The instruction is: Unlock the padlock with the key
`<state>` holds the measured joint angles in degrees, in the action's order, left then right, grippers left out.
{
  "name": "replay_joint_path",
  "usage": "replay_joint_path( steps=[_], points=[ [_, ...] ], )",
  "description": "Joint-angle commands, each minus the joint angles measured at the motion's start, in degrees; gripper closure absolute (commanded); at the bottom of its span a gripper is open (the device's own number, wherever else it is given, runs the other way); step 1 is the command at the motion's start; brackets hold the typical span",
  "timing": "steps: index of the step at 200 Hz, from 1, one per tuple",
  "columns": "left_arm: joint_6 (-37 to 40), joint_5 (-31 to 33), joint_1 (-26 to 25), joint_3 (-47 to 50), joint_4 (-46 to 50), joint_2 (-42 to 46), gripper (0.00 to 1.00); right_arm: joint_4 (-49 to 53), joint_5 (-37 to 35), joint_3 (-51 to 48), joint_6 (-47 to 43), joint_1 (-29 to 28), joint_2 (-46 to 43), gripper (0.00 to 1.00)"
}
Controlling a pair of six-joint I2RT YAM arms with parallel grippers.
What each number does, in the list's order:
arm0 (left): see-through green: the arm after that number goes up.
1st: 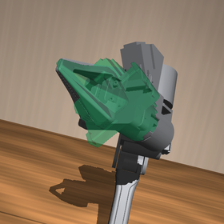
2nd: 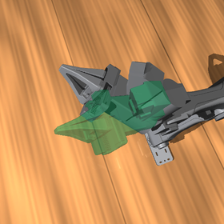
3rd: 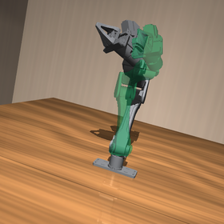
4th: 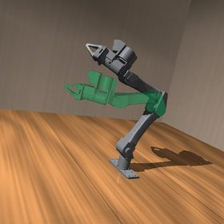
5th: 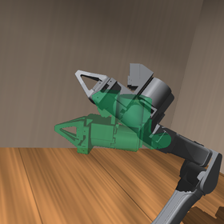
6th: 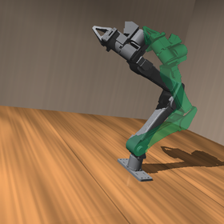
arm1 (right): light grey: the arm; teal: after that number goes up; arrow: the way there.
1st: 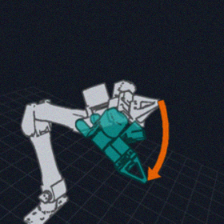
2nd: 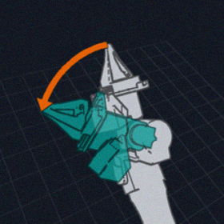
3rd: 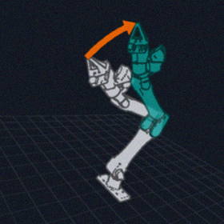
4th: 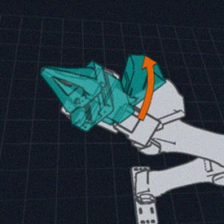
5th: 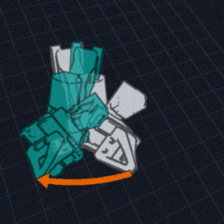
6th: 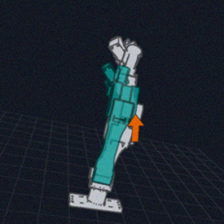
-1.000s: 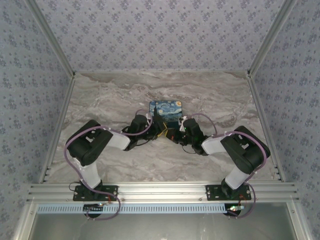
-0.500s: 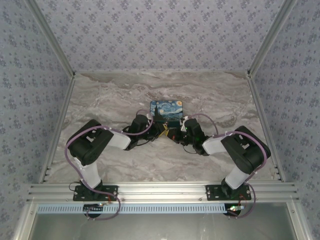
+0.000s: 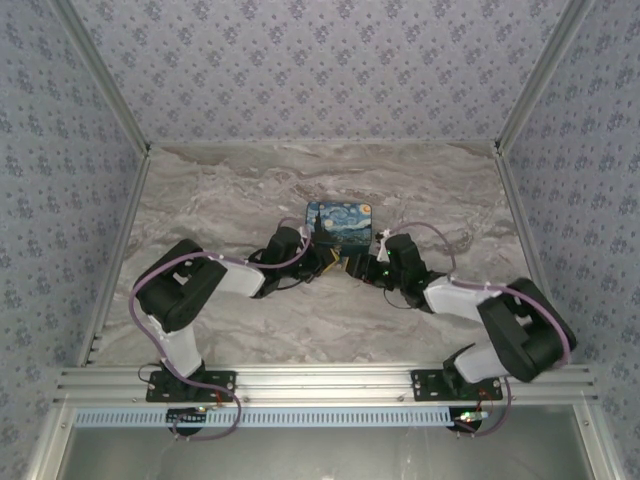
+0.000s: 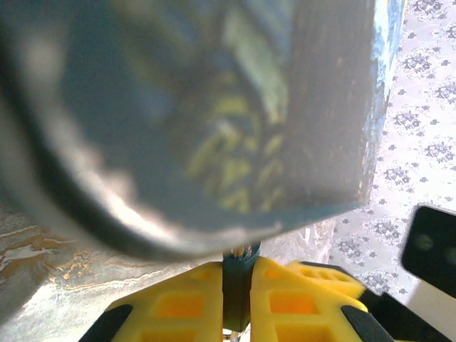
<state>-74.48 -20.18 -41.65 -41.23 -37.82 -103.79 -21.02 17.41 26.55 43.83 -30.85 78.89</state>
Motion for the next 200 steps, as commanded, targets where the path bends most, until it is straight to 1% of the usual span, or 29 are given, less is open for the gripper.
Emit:
replay_joint_path(
  steps=[1,13,29,45,63,72,88,106,126,142,153,174,200],
  points=[
    [0.22,-1.07,-0.34,-1.23,1.86,2.44,0.89,13.22,-6.25,1.11,-14.74,-1.07,-7.42,0.45],
    [-0.01,-1.08,-0.31,-1.3,2.12,2.69,0.89,15.96,-11.32,0.82,-19.93,-3.18,-11.66,0.4],
    [-0.01,-1.38,-0.19,-1.47,2.99,3.1,0.89,17.51,-19.12,-0.51,-25.63,-7.84,-16.75,0.35],
    [0.04,-1.91,0.09,-1.61,3.96,3.54,0.89,16.79,-28.44,-2.42,-29.35,-13.71,-20.35,0.33],
    [0.03,-3.38,0.96,-1.56,4.64,4.15,0.89,15.25,-39.3,-4.47,-33.33,-21.17,-22.07,0.33],
    [0.35,-4.33,1.53,-1.7,5.4,4.5,0.89,14.1,-44.31,-5.16,-34.94,-24.71,-21.89,0.32],
    [1.4,-5.72,2.31,-2.25,7.58,5.28,0.92,13.12,-53.29,-5.54,-36.1,-30.1,-19.76,0.31],
    [2.47,-6.89,3.0,-2.85,10.03,6.26,0.94,12.39,-61.86,-5.19,-38.12,-35.33,-15.92,0.32],
    [2.74,-7.71,3.74,-2.92,11.33,7.21,0.94,13.0,-69.65,-4.1,-39.58,-40.28,-11.02,0.34],
    [3.17,-8.26,4.09,-3.22,12.93,8.02,0.94,12.46,-73.95,-3.79,-41.0,-43.17,-7.53,0.32],
    [3.73,-8.55,4.21,-3.58,14.33,8.49,0.94,11.5,-75.95,-3.52,-41.73,-44.19,-5.46,0.29],
    [4.25,-8.56,4.3,-3.69,16.25,9.45,0.95,7.85,-76.01,-3.25,-44.81,-44.45,-2.29,0.27],
    [4.43,-8.9,4.33,-3.97,17.77,10.42,0.95,2.71,-75.06,-3.44,-48.89,-43.44,0.0,0.26]
  ],
)
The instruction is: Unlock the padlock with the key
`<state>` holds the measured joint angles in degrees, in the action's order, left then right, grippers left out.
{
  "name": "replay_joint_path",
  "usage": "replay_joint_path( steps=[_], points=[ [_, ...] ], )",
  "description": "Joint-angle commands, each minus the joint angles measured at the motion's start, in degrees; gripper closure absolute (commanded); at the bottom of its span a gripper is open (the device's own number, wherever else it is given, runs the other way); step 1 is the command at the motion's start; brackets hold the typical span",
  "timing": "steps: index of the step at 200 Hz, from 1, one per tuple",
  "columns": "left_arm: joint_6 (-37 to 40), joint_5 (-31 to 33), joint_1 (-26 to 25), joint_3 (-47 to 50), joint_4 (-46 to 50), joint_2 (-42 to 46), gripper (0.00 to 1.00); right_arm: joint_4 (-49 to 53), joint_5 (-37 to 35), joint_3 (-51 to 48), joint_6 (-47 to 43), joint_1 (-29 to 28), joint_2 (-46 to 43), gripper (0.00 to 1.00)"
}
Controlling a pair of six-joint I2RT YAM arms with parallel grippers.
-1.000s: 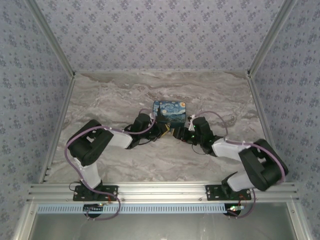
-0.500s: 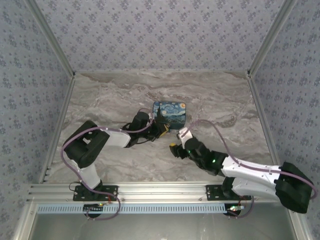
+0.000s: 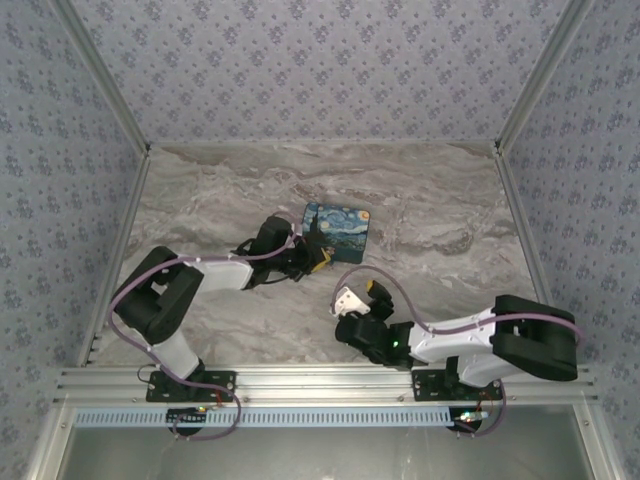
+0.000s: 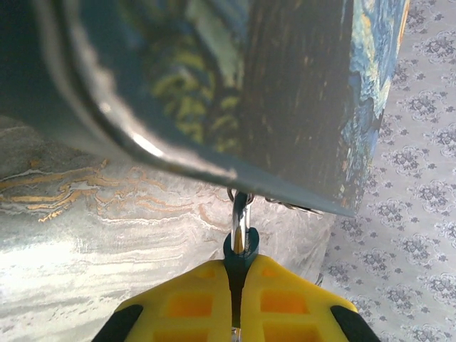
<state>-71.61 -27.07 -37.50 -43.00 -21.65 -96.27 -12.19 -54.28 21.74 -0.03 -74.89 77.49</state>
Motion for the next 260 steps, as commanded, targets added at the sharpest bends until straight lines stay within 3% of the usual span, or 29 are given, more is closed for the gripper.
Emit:
replay_joint_path(
  steps=[1,39,73,121,148,260],
  points=[
    [1.56,-2.02,0.16,-2.23,1.65,2.87,0.95,-6.33,-3.28,1.33,-5.13,0.66,1.41,0.26],
    [2.17,-2.67,-0.1,-2.19,2.57,4.15,0.96,-11.76,5.59,-1.08,-6.15,6.36,0.13,0.31],
    [1.61,-2.91,-0.53,-2.19,2.22,3.94,0.97,-13.93,8.73,-0.42,-10.71,8.44,0.35,0.33],
    [1.19,-3.06,-1.17,-3.01,2.06,3.44,0.97,-18.43,10.39,1.44,-16.4,9.13,3.76,0.33],
    [1.04,-2.9,-1.41,-3.21,2.21,3.09,0.97,-20.36,11.65,2.67,-18.16,10.09,4.95,0.38],
    [0.33,-2.73,-1.94,-3.2,1.61,2.14,0.97,-23.45,15.71,5.51,-21.01,13.27,6.73,0.48]
  ],
)
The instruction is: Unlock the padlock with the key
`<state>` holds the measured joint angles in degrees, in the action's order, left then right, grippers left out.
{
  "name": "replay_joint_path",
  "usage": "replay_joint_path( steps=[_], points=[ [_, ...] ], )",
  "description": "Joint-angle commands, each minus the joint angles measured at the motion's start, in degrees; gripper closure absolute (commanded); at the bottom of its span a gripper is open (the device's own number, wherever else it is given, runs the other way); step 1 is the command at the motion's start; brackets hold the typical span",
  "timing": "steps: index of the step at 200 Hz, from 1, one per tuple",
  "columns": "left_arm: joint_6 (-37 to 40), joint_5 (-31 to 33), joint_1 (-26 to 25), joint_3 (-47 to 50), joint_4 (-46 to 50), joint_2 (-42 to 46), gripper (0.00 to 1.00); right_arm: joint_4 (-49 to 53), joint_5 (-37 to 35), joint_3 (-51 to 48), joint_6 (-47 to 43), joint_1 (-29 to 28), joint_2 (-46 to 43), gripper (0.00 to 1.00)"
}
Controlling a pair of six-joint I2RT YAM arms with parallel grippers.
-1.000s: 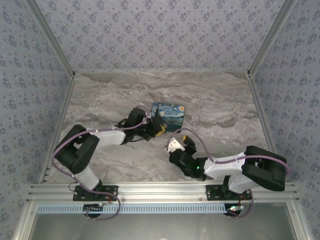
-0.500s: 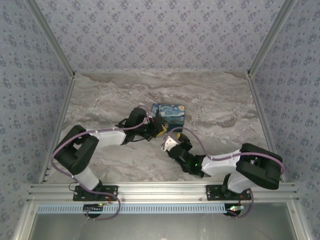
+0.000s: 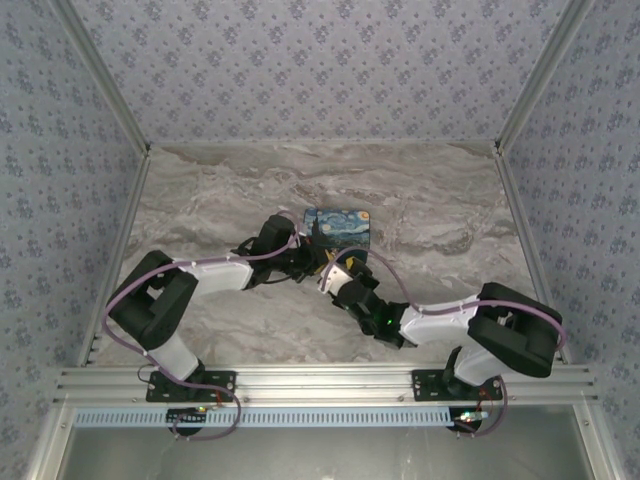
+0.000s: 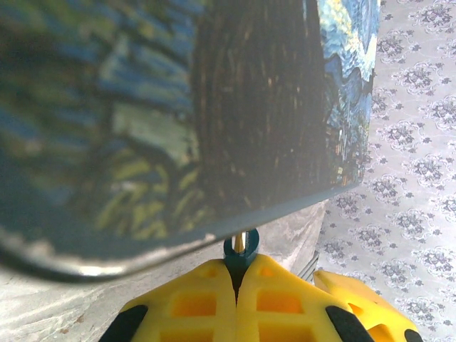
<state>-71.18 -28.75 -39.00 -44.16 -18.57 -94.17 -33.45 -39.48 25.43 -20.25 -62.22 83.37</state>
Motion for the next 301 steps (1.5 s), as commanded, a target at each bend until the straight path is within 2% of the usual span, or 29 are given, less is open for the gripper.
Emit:
replay_joint_path(
  steps=[1,62,122,176,226,301],
  points=[
    [-0.1,-1.04,-0.44,-2.06,-1.52,0.04,0.97,-2.25,0.99,1.81,-0.82,0.6,0.88,0.48],
    [-0.28,-1.13,-0.58,-1.92,-1.74,-0.34,0.97,-4.03,2.46,3.51,-1.15,2.15,2.81,0.54],
    [-0.28,-1.13,-0.65,-1.81,-1.63,-0.69,0.97,-4.83,3.98,4.18,-0.97,3.76,2.69,0.68],
    [0.25,-0.79,-0.73,-1.82,-0.79,-1.14,0.97,-3.46,6.73,4.63,0.23,4.95,1.48,0.86],
    [0.61,0.31,-0.81,-1.51,-0.37,-1.45,0.98,-0.06,12.94,3.41,4.96,8.19,-1.54,1.0],
    [-0.5,2.59,-1.74,-0.75,-1.67,-0.75,0.99,-1.09,28.44,-1.19,15.69,16.29,-3.34,1.0]
  ],
)
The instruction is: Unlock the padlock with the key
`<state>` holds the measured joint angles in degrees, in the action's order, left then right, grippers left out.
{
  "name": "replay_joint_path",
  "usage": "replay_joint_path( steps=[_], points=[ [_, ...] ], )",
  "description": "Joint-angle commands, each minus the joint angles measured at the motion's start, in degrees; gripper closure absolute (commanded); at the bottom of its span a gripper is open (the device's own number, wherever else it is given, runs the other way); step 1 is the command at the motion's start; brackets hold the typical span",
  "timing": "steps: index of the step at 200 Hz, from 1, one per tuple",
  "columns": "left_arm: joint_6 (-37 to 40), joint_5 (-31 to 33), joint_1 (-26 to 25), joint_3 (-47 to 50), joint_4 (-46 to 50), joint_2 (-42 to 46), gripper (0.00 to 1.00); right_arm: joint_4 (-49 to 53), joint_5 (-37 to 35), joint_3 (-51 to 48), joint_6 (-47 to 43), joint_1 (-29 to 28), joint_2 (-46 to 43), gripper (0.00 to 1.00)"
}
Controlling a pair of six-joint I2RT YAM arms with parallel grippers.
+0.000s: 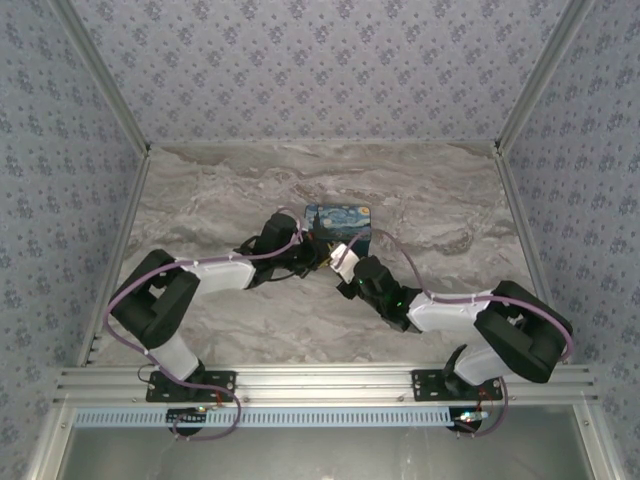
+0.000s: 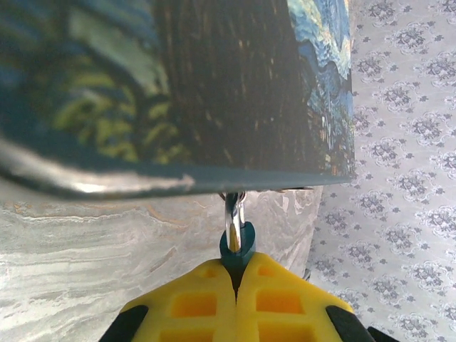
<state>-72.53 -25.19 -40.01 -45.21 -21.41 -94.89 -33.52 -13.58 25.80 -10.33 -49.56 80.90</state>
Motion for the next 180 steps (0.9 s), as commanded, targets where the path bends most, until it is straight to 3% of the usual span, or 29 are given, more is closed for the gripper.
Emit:
replay_joint_path(
  steps=[1,48,72,116,140,180],
  points=[
    [0.83,-0.9,-0.75,0.34,1.18,-0.03,0.99,-1.02,2.7,-1.6,5.89,3.75,-0.9,1.0],
    [-0.48,0.29,-1.16,1.17,-0.43,0.31,1.0,-0.48,4.82,-2.03,6.32,5.42,-0.64,1.0],
    [-1.47,1.75,-1.18,1.53,-0.66,1.14,1.0,-0.32,2.01,-2.73,4.07,4.07,-0.59,0.76],
    [-1.56,3.17,-0.38,2.67,0.78,3.45,1.0,-2.56,-9.42,-4.19,0.13,-2.21,-0.4,0.45],
    [-0.91,2.71,0.12,3.04,1.49,4.08,1.0,-2.09,-13.35,-4.26,-1.0,-4.74,0.11,0.36],
    [2.74,2.38,0.56,3.12,5.15,4.87,1.0,-0.03,-11.2,-5.23,4.1,-4.35,-2.82,0.27]
  ],
)
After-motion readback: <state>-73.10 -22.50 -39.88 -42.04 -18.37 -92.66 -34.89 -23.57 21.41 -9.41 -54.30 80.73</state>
